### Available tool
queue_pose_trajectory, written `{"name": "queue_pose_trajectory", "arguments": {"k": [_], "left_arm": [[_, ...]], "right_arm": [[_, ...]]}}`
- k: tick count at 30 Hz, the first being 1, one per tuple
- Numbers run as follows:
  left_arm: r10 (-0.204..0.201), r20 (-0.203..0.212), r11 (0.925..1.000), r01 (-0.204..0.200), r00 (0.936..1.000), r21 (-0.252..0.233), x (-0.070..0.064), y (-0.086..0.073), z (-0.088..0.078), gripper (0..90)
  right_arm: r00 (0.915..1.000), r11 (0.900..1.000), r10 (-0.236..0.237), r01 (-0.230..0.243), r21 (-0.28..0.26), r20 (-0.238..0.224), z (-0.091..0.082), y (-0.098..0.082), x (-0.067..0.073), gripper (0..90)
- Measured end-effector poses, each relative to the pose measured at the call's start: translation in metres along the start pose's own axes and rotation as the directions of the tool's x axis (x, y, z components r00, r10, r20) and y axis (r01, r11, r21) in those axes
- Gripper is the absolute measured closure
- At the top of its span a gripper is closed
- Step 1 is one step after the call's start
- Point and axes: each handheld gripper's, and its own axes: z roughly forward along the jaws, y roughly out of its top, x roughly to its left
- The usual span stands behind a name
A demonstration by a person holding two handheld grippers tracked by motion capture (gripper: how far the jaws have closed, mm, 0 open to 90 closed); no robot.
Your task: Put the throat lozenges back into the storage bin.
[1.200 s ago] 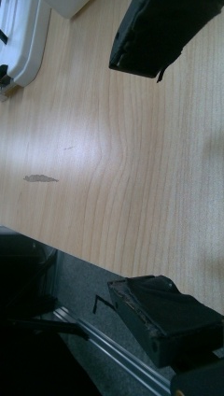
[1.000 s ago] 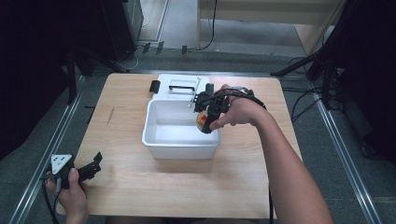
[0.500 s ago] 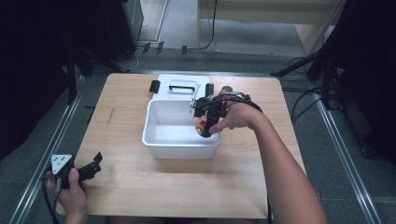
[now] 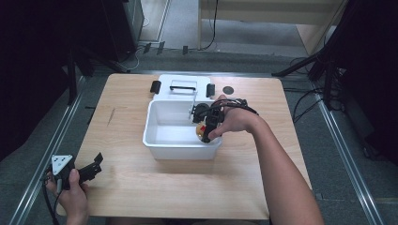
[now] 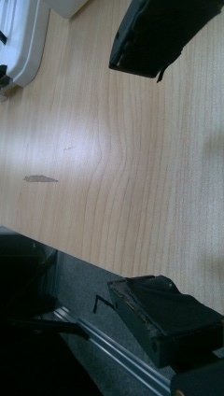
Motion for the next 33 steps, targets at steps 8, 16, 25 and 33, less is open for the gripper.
{"name": "queue_pose_trajectory", "arguments": {"k": [8,16,25,33], "left_arm": [[0.001,-0.001,1.0,-0.001,1.0,0.001,0.0,0.0,0.0,0.0],[0.002,-0.002,1.0,-0.002,1.0,0.001,0.0,0.0,0.0,0.0],[0.002,-0.002,1.0,-0.002,1.0,0.001,0.0,0.0,0.0,0.0],[0.001,-0.002,1.0,-0.001,1.0,0.001,0.0,0.0,0.0,0.0]], "right_arm": [[1.0,1.0,0.002,-0.002,0.016,-0.008,0.005,-0.001,0.001,20.4],[0.9999,1.0,0.016,-0.016,0.005,-0.001,0.007,-0.008,-0.004,25.2],[0.9997,1.0,0.022,-0.022,0.003,-0.012,0.006,-0.009,-0.003,22.9],[0.9991,0.998,0.043,-0.043,-0.041,-0.007,-0.004,-0.009,-0.004,22.4]]}}
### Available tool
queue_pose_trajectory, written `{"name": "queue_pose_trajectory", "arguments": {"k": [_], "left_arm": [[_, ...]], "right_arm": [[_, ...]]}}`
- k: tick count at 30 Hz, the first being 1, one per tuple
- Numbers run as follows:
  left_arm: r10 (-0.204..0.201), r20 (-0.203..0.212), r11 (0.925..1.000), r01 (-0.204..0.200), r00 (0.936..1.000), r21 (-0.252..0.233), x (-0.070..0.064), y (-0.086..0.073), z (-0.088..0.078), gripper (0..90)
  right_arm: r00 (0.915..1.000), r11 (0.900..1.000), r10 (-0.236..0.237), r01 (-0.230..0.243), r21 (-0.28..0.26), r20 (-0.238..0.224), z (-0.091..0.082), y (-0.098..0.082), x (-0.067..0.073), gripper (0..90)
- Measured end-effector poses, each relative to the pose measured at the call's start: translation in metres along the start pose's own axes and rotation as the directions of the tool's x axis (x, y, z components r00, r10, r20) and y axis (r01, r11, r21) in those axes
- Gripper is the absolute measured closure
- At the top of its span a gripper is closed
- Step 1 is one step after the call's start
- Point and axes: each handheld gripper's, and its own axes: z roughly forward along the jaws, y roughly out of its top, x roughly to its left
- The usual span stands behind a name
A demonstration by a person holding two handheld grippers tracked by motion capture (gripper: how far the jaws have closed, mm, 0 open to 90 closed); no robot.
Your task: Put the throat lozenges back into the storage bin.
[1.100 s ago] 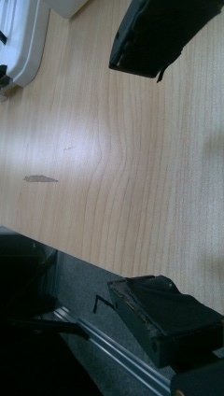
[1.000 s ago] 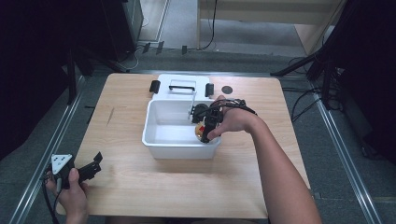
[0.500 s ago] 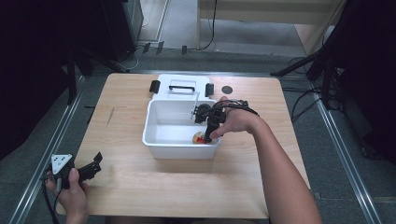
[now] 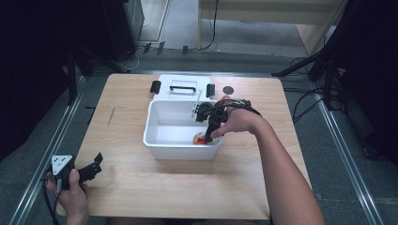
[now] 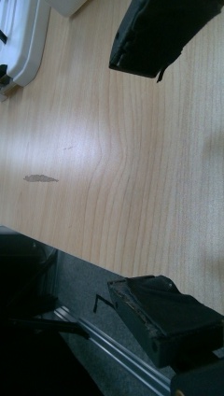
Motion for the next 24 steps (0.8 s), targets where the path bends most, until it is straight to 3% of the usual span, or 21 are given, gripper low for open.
{"name": "queue_pose_trajectory", "arguments": {"k": [10,15,21,24], "left_arm": [[0.003,-0.001,1.0,-0.003,1.0,0.0,0.0,0.0,0.0,0.0],[0.004,-0.001,1.0,-0.004,1.0,0.0,0.0,0.0,0.0,0.0],[0.004,-0.002,1.0,-0.004,1.0,0.0,0.0,0.0,0.0,0.0],[0.004,-0.002,1.0,-0.004,1.0,0.0,0.0,0.0,0.0,0.0]], "right_arm": [[0.9991,0.994,0.037,-0.034,-0.108,0.021,-0.031,-0.01,-0.001,22.4],[0.9965,0.985,0.078,-0.072,-0.154,0.031,-0.047,-0.027,-0.003,22.2],[0.9932,0.98,0.108,-0.099,-0.175,0.044,-0.054,-0.043,-0.007,22.0],[0.9895,0.972,0.137,-0.124,-0.199,0.048,-0.058,-0.056,-0.009,22.0]]}}
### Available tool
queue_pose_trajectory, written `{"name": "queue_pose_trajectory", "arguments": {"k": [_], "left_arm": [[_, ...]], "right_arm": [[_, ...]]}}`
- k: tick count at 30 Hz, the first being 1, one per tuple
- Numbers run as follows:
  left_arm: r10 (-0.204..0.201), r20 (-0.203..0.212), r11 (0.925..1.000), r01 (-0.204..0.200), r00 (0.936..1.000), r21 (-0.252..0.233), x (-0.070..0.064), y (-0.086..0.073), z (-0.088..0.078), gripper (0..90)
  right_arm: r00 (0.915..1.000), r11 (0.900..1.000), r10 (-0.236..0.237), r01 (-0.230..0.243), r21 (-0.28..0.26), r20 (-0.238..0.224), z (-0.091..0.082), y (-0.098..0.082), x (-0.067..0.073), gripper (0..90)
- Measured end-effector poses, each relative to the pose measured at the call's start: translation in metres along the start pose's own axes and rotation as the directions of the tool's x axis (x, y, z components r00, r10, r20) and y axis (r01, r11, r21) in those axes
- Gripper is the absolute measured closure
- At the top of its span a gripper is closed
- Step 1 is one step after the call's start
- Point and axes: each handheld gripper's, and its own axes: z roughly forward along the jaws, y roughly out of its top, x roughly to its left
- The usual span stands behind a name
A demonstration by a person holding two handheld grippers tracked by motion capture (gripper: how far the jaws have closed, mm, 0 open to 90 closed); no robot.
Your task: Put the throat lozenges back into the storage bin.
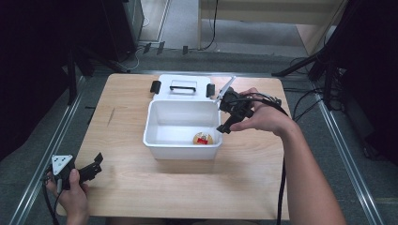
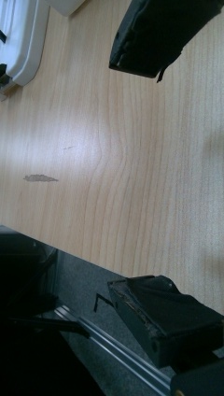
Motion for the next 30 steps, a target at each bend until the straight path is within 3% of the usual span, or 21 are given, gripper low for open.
{"name": "queue_pose_trajectory", "arguments": {"k": [8,9,10,12,13,14,15,16,17,18,19,21,22,23,24,27,28,29,30], "left_arm": [[0.0,0.0,1.0,0.0,1.0,0.0,0.0,0.0,0.0,0.0],[0.0,-0.001,1.0,0.0,1.0,0.0,0.0,0.0,0.0,0.0],[0.0,-0.001,1.0,0.0,1.0,0.0,0.0,0.0,0.0,0.0],[-0.001,-0.001,1.0,0.001,1.0,0.0,0.0,0.0,0.0,0.0],[-0.001,-0.001,1.0,0.001,1.0,0.0,0.0,0.0,0.0,0.0],[-0.001,-0.001,1.0,0.001,1.0,0.0,0.0,0.0,0.0,0.0],[-0.001,0.0,1.0,0.001,1.0,0.0,0.0,0.0,0.0,0.0],[-0.003,-0.001,1.0,0.003,1.0,0.0,0.0,0.0,0.0,0.0],[-0.004,-0.001,1.0,0.004,1.0,-0.001,0.0,0.0,0.0,0.0],[-0.004,-0.001,1.0,0.004,1.0,-0.001,0.0,0.0,0.0,0.0],[-0.004,-0.002,1.0,0.004,1.0,-0.003,0.0,0.0,0.0,0.0],[-0.004,-0.002,1.0,0.004,1.0,-0.003,0.0,0.0,0.0,0.0],[-0.005,-0.002,1.0,0.005,1.0,-0.003,0.0,0.0,0.0,0.0],[-0.005,-0.002,1.0,0.005,1.0,-0.003,0.0,0.0,0.0,0.0],[-0.007,0.0,1.0,0.007,1.0,-0.004,0.001,0.0,0.0,0.0],[-0.009,0.001,0.9999,0.009,1.0,-0.005,0.001,0.0,0.0,0.0],[-0.009,0.002,0.9999,0.009,1.0,-0.005,0.001,0.0,0.0,0.0],[-0.009,0.001,0.9999,0.009,1.0,-0.005,0.001,0.0,0.0,0.0],[-0.009,0.001,0.9999,0.009,1.0,-0.005,0.001,0.0,0.0,0.0]], "right_arm": [[0.9972,0.997,0.071,-0.071,-0.014,0.021,0.0,-0.024,-0.007,19.0],[0.9935,0.994,0.105,-0.104,-0.023,0.045,0.003,-0.033,-0.008,16.4],[0.9935,0.994,0.105,-0.104,-0.023,0.045,0.003,-0.033,-0.008,16.4],[0.9755,0.981,0.192,-0.19,-0.032,0.107,0.007,-0.044,-0.01,10.8],[0.9755,0.981,0.192,-0.19,-0.032,0.107,0.007,-0.044,-0.01,10.8],[0.9653,0.974,0.225,-0.221,-0.047,0.133,0.009,-0.048,-0.011,8.8],[0.944,0.955,0.295,-0.286,-0.08,0.148,0.012,-0.056,-0.013,3.0],[0.944,0.955,0.295,-0.286,-0.08,0.148,0.012,-0.056,-0.013,3.0],[0.9193,0.932,0.358,-0.343,-0.115,0.163,0.014,-0.065,-0.014,0.8],[0.9193,0.932,0.358,-0.343,-0.115,0.163,0.014,-0.065,-0.014,0.8],[0.8966,0.913,0.401,-0.376,-0.157,0.187,0.017,-0.075,-0.013,0.0],[0.8759,0.898,0.432,-0.397,-0.19,0.214,0.02,-0.082,-0.012,0.0],[0.8678,0.892,0.443,-0.401,-0.206,0.226,0.021,-0.087,-0.011,0.0],[0.8678,0.892,0.443,-0.401,-0.206,0.226,0.021,-0.087,-0.011,0.0],[0.8493,0.876,0.471,-0.419,-0.238,0.239,0.024,-0.095,-0.009,0.0],[0.8247,0.852,0.509,-0.445,-0.275,0.246,0.028,-0.107,-0.006,0.0],[0.8247,0.852,0.509,-0.445,-0.275,0.246,0.028,-0.107,-0.006,0.0],[0.8136,0.843,0.525,-0.455,-0.288,0.251,0.032,-0.115,-0.003,0.0],[0.8093,0.84,0.528,-0.454,-0.297,0.257,0.034,-0.119,-0.001,0.0]]}}
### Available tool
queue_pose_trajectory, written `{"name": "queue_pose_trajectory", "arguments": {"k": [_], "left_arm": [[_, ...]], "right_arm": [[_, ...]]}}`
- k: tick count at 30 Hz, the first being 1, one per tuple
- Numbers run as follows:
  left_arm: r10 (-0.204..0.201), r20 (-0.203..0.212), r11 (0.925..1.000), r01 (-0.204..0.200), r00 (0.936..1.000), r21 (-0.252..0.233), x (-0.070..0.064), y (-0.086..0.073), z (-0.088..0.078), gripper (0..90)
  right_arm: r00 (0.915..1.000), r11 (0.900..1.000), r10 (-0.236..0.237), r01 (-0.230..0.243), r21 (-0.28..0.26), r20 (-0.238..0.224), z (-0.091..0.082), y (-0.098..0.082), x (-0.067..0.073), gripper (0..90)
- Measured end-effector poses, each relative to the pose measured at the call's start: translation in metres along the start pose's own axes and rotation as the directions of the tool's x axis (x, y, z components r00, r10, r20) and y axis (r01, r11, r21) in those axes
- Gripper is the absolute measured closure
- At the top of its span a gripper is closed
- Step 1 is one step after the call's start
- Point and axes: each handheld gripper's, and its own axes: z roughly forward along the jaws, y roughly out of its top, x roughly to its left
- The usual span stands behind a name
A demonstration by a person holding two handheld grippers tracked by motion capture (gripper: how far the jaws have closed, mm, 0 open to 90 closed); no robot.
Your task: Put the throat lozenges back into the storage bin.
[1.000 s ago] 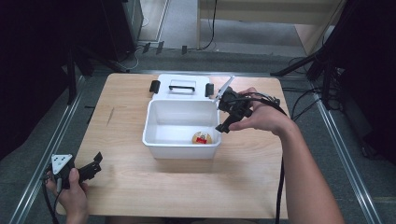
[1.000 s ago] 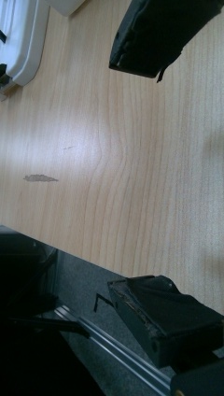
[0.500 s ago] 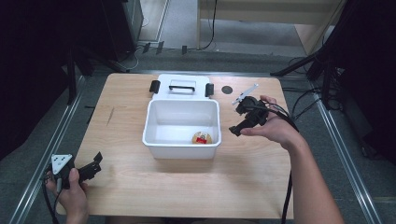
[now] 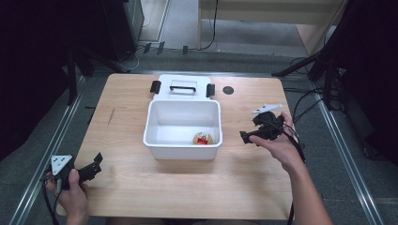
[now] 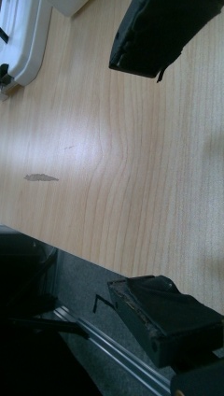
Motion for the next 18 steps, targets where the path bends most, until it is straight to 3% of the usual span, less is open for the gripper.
{"name": "queue_pose_trajectory", "arguments": {"k": [10,15,16,18], "left_arm": [[0.005,-0.001,1.0,-0.005,1.0,0.001,0.0,0.0,0.0,0.0],[0.008,-0.003,1.0,-0.008,1.0,0.002,-0.001,0.0,0.0,0.0],[0.008,-0.003,1.0,-0.008,1.0,0.002,-0.001,0.0,0.0,0.0],[0.01,-0.003,0.9999,-0.01,0.9999,0.003,-0.001,0.0,0.0,0.0]], "right_arm": [[0.9896,0.992,0.098,-0.089,-0.088,0.105,0.005,-0.05,-0.003,6.3],[0.9846,0.984,0.146,-0.134,-0.121,0.096,0.004,-0.085,-0.007,7.6],[0.9846,0.984,0.146,-0.134,-0.121,0.096,0.004,-0.085,-0.007,7.6],[0.9782,0.976,0.178,-0.161,-0.148,0.107,0.002,-0.102,-0.011,8.0]]}}
